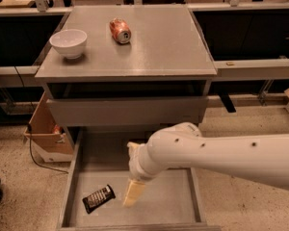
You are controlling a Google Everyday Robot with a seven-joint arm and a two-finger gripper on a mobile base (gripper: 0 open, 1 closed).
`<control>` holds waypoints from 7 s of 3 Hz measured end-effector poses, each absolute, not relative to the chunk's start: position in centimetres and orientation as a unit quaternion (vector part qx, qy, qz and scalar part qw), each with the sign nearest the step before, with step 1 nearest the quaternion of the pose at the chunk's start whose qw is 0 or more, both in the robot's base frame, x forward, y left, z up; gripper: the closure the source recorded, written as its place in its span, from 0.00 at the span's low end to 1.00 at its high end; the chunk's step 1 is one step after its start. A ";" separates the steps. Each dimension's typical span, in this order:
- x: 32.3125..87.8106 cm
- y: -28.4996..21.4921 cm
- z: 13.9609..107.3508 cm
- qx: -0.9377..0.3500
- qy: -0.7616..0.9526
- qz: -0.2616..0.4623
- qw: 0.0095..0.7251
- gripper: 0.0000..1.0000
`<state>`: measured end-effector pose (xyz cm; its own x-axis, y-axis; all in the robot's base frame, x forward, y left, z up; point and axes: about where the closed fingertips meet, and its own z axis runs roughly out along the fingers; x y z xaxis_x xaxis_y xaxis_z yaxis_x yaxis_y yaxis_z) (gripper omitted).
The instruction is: Pick rxbar chocolate from middle drawer and place on counter
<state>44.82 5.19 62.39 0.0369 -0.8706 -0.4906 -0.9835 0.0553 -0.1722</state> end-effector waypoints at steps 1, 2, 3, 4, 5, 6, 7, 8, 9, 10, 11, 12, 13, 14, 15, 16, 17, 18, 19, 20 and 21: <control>46.6 8.0 56.0 -0.687 0.668 0.121 0.257 0.00; 48.6 10.4 50.7 -0.689 0.662 0.123 0.268 0.00; 51.4 12.3 46.4 -0.681 0.667 0.109 0.280 0.00; 51.3 12.4 46.3 -0.681 0.666 0.111 0.282 0.00; 51.5 14.3 44.5 -0.674 0.657 0.130 0.313 0.00; 51.5 17.6 41.1 -0.666 0.641 0.164 0.344 0.00; 51.1 19.6 37.6 -0.657 0.635 0.192 0.357 0.00; 50.4 20.0 35.1 -0.649 0.639 0.207 0.356 0.00; 50.2 20.0 34.9 -0.648 0.640 0.210 0.355 0.15; 50.0 19.8 34.8 -0.644 0.644 0.211 0.354 0.38; 49.8 19.7 35.5 -0.644 0.644 0.211 0.354 0.62; 49.7 19.7 35.7 -0.644 0.644 0.211 0.354 0.85; 50.6 18.9 36.2 -0.627 0.660 0.209 0.357 1.00; 51.2 18.3 36.9 -0.612 0.673 0.206 0.361 1.00; 52.1 17.2 38.4 -0.605 0.678 0.191 0.371 1.00; 53.8 15.1 42.1 -0.602 0.680 0.154 0.389 1.00; 55.1 12.4 46.6 -0.599 0.685 0.109 0.400 1.00; 55.2 9.6 50.6 -0.591 0.696 0.079 0.400 1.00; 54.8 6.3 56.2 -0.573 0.703 0.072 0.416 1.00; 54.8 6.4 56.1 -0.573 0.702 0.072 0.416 1.00; 55.4 5.3 58.3 -0.568 0.702 0.058 0.426 1.00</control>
Offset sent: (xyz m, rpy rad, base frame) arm 0.0630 0.1044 -0.1947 0.0663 -0.0683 0.0481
